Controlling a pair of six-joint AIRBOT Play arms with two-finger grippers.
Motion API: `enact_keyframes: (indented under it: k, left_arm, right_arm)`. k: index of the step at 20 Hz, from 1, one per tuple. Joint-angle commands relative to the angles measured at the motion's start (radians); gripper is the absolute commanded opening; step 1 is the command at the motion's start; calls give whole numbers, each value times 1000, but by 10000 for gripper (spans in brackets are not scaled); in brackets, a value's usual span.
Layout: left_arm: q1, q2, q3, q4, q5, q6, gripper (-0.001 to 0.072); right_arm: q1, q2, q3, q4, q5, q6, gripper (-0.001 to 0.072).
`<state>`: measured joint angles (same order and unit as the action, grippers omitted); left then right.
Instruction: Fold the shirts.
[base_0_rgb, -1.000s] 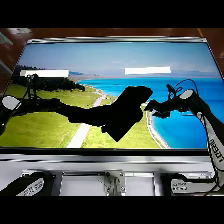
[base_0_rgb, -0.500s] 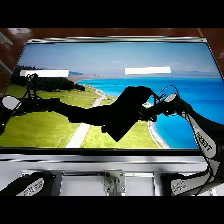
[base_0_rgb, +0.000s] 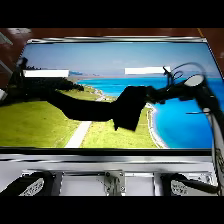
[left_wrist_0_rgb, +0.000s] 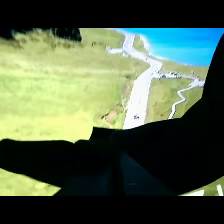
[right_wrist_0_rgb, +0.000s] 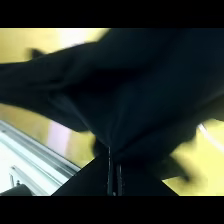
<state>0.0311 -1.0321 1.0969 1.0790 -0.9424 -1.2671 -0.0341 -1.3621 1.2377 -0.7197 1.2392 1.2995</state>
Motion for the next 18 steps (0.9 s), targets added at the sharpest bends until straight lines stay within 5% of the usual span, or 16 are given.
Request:
enact_keyframes:
  k: [1,6,12,18]
  left_arm:
    - [1,91,242,105,-151,2,39]
    - [1,278,569,156,-226,-35,39]
    - [1,449,659,161,-246,-136,39]
    - [0,457,553,164,-588,-178,39]
  right_arm:
    - [-55,233,169,-7,99,-64,61]
    - [-102,510,402,-125,-47,-12,60]
    - [-102,693,535,-280,-67,154,60]
    - [-102,742,539,-430,-36,215,60]
